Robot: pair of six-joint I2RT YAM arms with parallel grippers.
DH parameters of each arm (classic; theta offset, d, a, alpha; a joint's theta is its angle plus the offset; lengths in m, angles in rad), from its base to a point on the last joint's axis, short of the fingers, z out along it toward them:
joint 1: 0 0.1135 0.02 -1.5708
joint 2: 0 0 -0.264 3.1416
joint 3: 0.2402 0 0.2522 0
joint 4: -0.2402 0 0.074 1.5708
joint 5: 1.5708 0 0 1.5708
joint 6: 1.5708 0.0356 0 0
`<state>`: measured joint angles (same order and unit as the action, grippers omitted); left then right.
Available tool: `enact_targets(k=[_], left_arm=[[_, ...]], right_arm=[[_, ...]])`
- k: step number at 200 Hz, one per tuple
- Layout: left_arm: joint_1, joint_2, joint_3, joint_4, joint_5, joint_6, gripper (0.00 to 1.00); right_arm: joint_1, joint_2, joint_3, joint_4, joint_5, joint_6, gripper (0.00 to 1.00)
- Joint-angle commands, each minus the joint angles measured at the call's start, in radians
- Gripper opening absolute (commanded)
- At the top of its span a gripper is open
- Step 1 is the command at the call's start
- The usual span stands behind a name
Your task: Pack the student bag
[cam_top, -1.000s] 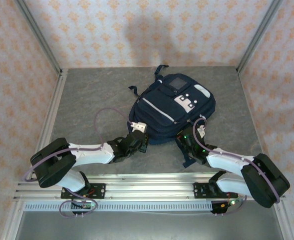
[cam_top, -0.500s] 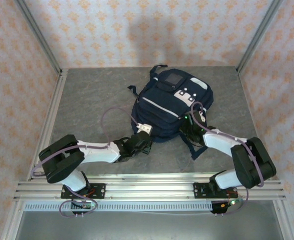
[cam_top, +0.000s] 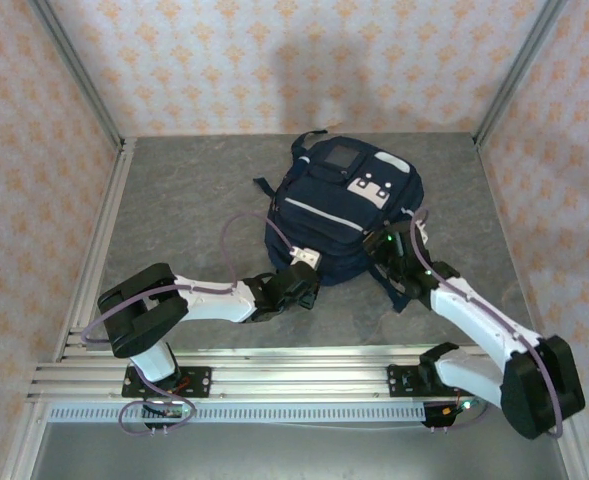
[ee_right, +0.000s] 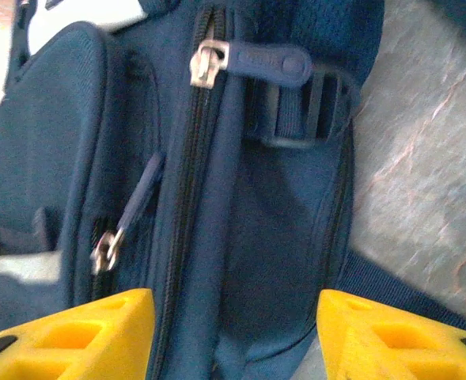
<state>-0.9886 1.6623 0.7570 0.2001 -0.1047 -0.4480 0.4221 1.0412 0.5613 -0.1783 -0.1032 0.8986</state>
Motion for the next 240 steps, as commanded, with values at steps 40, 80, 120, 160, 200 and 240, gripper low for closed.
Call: enact_targets(k=[40,80,120,160,200,240], left_arm=[[-0.018,-0.021,0.006,0.019,0.052,-0.011,0.0],[-0.021,-0.018,0.007,0.026,0.062,-0.02,0.0],[-0.022,-0.035,-0.001,0.01,0.029,-0.015,0.0],[-0.012,-0.056,-0.026,-0.007,-0.002,-0.012,0.0],[0.028,-0.086,-0.071,-0.021,-0.02,-0.009,0.0],[0.081,-0.125,-0.109,-0.024,-0.012,0.002,0.0]], right_arm=[[0.134,0.007,-0.13,0.239,-0.037,0.377,0.6],[0.164,0.024,-0.172,0.366,0.037,0.394,0.48],[0.164,0.022,-0.205,0.401,0.101,0.363,0.07],[0.164,0.002,-0.209,0.351,0.134,0.324,0.0],[0.164,-0.029,-0.215,0.284,0.16,0.293,0.0],[0.162,-0.043,-0.206,0.241,0.176,0.266,0.0]])
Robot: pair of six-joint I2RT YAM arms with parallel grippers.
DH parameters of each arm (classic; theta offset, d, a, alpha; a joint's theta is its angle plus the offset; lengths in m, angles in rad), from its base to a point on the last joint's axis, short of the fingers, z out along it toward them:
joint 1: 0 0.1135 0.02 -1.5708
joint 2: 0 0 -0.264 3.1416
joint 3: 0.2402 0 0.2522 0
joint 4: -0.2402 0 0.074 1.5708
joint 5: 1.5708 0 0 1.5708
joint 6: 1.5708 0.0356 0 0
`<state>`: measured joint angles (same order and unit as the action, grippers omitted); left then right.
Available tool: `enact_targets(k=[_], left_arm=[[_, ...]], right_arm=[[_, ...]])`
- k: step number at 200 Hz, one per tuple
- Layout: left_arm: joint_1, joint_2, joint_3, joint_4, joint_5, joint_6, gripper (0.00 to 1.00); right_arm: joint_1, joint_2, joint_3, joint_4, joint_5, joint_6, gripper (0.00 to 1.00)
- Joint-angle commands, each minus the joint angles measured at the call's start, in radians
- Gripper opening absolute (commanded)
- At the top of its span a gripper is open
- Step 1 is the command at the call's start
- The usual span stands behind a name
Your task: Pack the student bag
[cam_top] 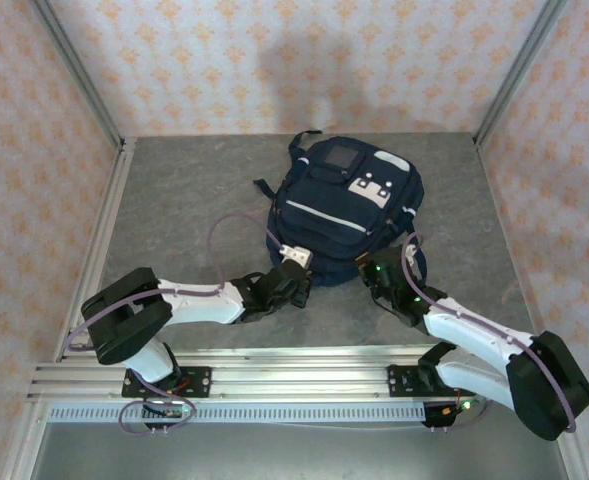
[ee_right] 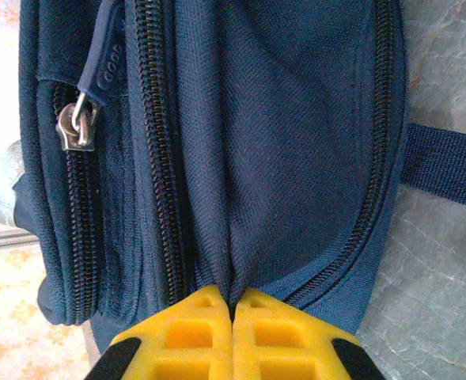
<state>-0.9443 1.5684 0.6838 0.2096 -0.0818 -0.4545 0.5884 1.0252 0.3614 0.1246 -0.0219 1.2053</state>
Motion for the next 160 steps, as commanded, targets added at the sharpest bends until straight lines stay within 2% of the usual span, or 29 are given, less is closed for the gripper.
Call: enact_targets(k=[1,48,68,127,134,148,160], left_arm=[[0.038,-0.032,-0.037,-0.033,-0.035,0.009,0.0],[0.065,-0.073,-0.071,-0.045,-0.007,0.03,0.0],[0.062,-0.073,-0.074,-0.029,0.082,0.04,0.0],[-0.008,0.002,0.033,-0.028,0.165,0.054,0.0],[-0.018,0.018,0.055,-0.025,0.173,0.048,0.0],[-0.045,0.049,0.101,-0.032,0.183,0.042,0.0],[-0.069,0.07,0.135,-0.037,0.186,0.038,0.0]], right_arm=[[-0.004,-0.027,-0.006,-0.064,0.095,-0.042,0.0],[-0.029,-0.043,0.026,-0.165,0.103,-0.103,0.0],[-0.055,-0.064,0.037,-0.227,0.104,-0.125,0.0],[-0.131,-0.171,0.093,-0.4,0.06,-0.245,0.0],[-0.131,-0.188,0.102,-0.426,0.057,-0.249,0.08],[-0.131,-0.226,0.117,-0.494,0.054,-0.234,0.43],[-0.131,-0.252,0.13,-0.572,0.056,-0.181,0.56]])
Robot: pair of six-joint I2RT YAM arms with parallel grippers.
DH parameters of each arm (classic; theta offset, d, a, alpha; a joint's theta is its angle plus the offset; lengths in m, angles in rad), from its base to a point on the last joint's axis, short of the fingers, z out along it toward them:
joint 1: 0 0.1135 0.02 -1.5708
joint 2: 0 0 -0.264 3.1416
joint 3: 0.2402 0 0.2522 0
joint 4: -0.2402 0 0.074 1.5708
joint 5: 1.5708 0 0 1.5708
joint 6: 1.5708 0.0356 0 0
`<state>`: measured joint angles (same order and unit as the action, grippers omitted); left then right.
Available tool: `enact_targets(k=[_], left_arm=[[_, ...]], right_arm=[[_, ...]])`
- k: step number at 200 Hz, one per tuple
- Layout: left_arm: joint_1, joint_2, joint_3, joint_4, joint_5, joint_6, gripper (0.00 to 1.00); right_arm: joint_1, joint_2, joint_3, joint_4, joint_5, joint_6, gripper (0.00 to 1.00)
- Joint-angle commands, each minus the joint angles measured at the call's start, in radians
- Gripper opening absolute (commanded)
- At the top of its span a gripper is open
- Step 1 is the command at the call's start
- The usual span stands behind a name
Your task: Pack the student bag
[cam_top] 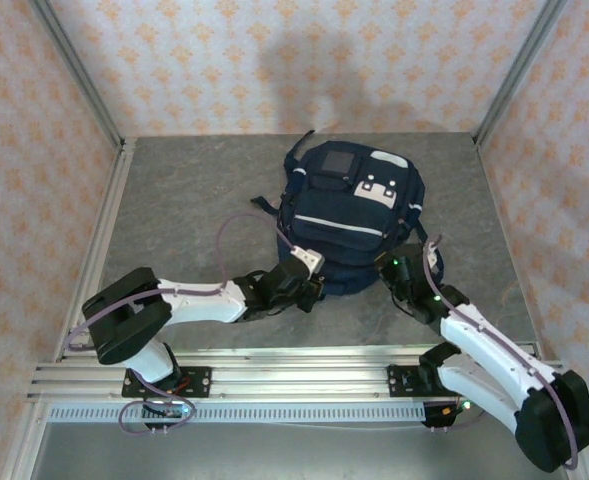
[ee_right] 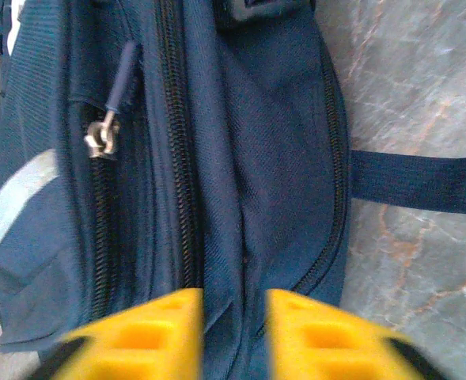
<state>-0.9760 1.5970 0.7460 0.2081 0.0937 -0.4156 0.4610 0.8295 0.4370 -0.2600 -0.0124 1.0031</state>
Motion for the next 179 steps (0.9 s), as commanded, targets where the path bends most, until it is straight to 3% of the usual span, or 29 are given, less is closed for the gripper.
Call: enact_targets(k=[1,43,77,129,142,179], left_arm=[[-0.039,0.043,0.076,-0.035,0.011,-0.001,0.0],[-0.116,0.096,0.146,-0.03,0.02,-0.025,0.0],[-0.155,0.134,0.183,-0.032,0.02,-0.025,0.0],[-0.176,0.157,0.214,-0.031,0.028,-0.036,0.0],[-0.178,0.156,0.216,-0.035,0.024,-0.034,0.0],[-0.177,0.123,0.179,-0.05,-0.025,-0.018,0.0]], right_arm=[[-0.004,-0.058,0.055,-0.194,0.047,0.026,0.57],[-0.002,-0.142,0.069,-0.359,-0.058,0.14,0.58],[0.012,-0.245,-0.042,-0.212,-0.161,0.237,0.56],[0.05,-0.205,-0.114,-0.04,-0.133,0.283,0.53],[0.053,-0.181,-0.125,0.01,-0.122,0.276,0.47],[0.053,-0.118,-0.107,0.027,-0.06,0.202,0.04]])
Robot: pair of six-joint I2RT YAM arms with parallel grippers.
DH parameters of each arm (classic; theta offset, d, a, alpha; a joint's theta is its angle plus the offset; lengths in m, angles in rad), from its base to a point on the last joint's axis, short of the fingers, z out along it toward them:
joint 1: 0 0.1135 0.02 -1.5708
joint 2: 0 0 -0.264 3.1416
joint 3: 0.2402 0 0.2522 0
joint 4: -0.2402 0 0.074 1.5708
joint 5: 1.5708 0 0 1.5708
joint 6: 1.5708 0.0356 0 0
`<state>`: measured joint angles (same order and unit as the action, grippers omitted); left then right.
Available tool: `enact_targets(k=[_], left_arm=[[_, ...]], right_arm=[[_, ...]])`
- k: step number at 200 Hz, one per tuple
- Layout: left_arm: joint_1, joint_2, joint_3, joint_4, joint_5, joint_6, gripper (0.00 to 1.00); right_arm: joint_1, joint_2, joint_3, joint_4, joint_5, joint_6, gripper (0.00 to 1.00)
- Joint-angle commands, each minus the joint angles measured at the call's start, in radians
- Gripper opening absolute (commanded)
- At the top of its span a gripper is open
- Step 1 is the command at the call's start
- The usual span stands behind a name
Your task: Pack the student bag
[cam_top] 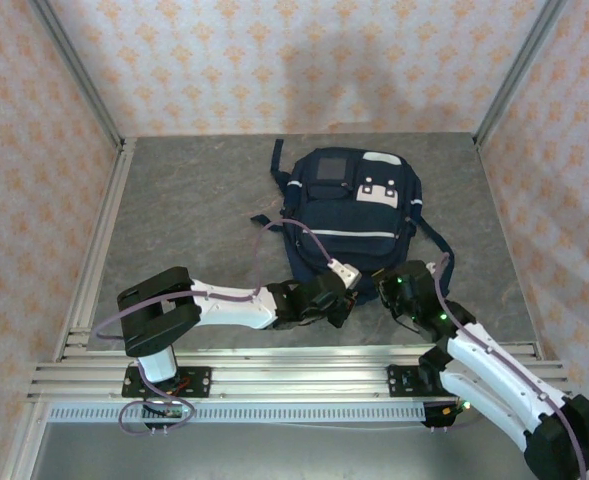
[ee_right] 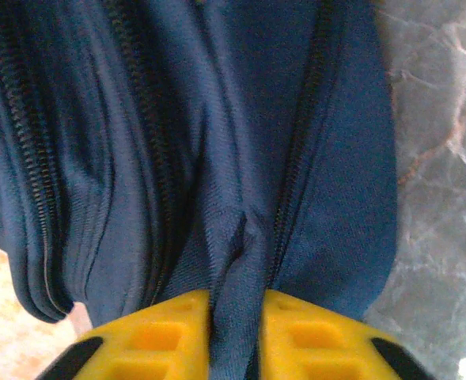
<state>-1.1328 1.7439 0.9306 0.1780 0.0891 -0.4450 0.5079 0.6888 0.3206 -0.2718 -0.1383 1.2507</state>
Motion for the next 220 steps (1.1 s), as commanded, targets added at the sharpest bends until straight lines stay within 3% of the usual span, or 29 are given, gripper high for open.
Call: enact_targets(k=[1,6,78,134,186,220], left_arm=[[-0.02,-0.026,-0.007,-0.021,-0.022,0.012,0.0],[-0.019,-0.035,-0.015,-0.025,-0.031,0.015,0.0],[0.022,-0.133,-0.149,-0.035,-0.121,0.008,0.0],[0.079,-0.222,-0.233,-0.03,-0.129,0.01,0.0],[0.099,-0.217,-0.258,-0.006,-0.119,0.006,0.0],[0.1,-0.185,-0.243,0.05,-0.056,0.004,0.0]], right_arm=[[0.006,0.025,0.011,0.038,0.068,-0.047,0.03],[0.006,0.03,0.011,0.032,0.077,-0.052,0.0],[0.003,0.003,0.004,-0.016,0.139,-0.091,0.0],[-0.022,0.007,0.032,-0.066,0.141,-0.166,0.0],[-0.076,0.026,0.068,-0.107,0.12,-0.246,0.0],[-0.077,0.056,0.072,-0.032,0.015,-0.268,0.0]])
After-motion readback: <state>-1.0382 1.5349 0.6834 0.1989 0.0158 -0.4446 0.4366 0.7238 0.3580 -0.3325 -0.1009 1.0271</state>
